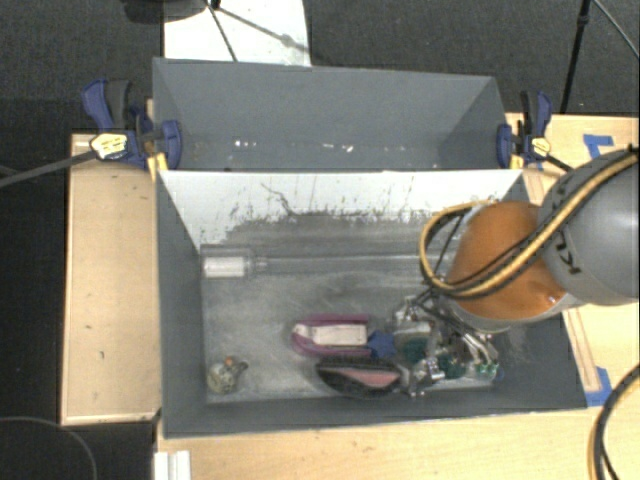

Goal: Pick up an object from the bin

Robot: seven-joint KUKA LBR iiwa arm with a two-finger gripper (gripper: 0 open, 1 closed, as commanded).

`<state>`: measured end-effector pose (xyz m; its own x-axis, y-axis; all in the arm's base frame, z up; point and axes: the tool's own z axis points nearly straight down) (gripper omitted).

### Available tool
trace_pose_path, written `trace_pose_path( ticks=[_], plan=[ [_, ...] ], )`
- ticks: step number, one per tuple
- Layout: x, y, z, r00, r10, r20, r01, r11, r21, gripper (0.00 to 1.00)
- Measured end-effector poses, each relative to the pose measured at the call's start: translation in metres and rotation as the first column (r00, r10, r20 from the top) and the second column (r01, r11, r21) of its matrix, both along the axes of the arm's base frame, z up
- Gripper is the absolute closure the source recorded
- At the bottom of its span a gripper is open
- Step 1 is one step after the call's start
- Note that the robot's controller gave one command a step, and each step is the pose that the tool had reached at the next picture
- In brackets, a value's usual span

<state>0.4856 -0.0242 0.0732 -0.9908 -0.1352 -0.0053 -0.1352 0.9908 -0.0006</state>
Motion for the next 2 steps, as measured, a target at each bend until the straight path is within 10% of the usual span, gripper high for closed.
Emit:
trace_pose_path(
  ticks=[1,2],
  plan=[
    [0.0014,-0.0001,0.0011,1.0,0.002,0.005,-0.002,1.0,0.0,1.0],
    [0.0,0.0,0.0,1.0,0.004,0.0,-0.004,1.0,0.0,0.0]
  ],
)
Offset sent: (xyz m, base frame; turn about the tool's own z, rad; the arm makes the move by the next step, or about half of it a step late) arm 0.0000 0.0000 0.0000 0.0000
